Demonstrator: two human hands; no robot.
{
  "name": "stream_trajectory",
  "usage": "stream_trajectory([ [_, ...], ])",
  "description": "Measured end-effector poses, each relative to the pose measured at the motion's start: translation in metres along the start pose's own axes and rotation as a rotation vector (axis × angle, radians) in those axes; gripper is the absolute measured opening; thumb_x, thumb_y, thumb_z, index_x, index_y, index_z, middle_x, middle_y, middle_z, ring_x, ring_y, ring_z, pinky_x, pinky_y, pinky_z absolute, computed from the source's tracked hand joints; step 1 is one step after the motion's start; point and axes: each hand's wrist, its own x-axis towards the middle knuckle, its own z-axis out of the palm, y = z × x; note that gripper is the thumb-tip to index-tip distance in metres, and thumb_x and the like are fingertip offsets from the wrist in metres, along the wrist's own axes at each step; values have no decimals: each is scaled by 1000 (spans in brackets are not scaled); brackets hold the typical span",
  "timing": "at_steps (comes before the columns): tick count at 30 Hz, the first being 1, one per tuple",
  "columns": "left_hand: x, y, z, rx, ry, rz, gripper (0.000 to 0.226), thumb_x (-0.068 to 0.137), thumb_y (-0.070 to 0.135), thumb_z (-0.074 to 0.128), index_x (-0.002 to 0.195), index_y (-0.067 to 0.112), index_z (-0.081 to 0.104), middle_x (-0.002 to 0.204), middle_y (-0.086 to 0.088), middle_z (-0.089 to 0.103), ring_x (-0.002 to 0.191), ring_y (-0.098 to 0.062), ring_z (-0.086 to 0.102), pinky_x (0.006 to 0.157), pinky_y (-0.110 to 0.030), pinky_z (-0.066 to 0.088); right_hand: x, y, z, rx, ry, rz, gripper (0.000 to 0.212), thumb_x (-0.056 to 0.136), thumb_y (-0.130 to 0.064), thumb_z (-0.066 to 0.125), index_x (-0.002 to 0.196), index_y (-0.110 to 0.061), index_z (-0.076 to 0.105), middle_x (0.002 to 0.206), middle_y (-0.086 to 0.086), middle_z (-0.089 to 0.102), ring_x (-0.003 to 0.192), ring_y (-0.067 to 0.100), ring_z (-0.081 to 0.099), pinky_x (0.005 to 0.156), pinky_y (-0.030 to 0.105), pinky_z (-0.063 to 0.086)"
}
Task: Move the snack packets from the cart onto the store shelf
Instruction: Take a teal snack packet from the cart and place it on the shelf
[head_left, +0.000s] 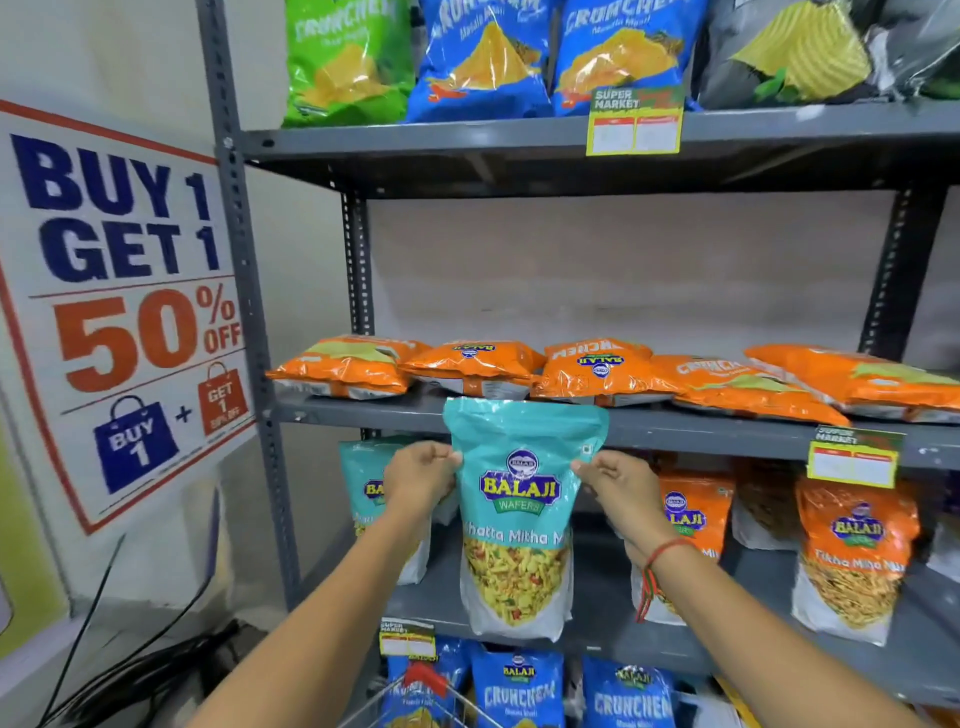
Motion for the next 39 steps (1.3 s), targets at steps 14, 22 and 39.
stream_trajectory([
  [14,102,-122,83,-28,18,-156,12,80,17,70,69,19,68,90,-16,75,94,-34,68,92,-52,54,86,161,46,-91,-26,198,32,82,-25,68,70,4,62,77,26,69,63,18,54,61,31,41],
  [22,136,-150,107,-37,18,-146,15,80,15,70,66,20,70,85,-13,76,90,-31,70,89,-51,56,118,207,59,11,-31,297,30,82,-24,69,75,4,60,73,21,68,65,14,50,63,31,42],
  [39,105,-292,125,8,-312,-351,69,42,40,88,103,29,58,111,11,68,106,-3,62,78,-11,49,60,305,83,93,-541,587,63,63,6,77,115,-14,48,113,1,67,93,-2,67,71,11,52],
])
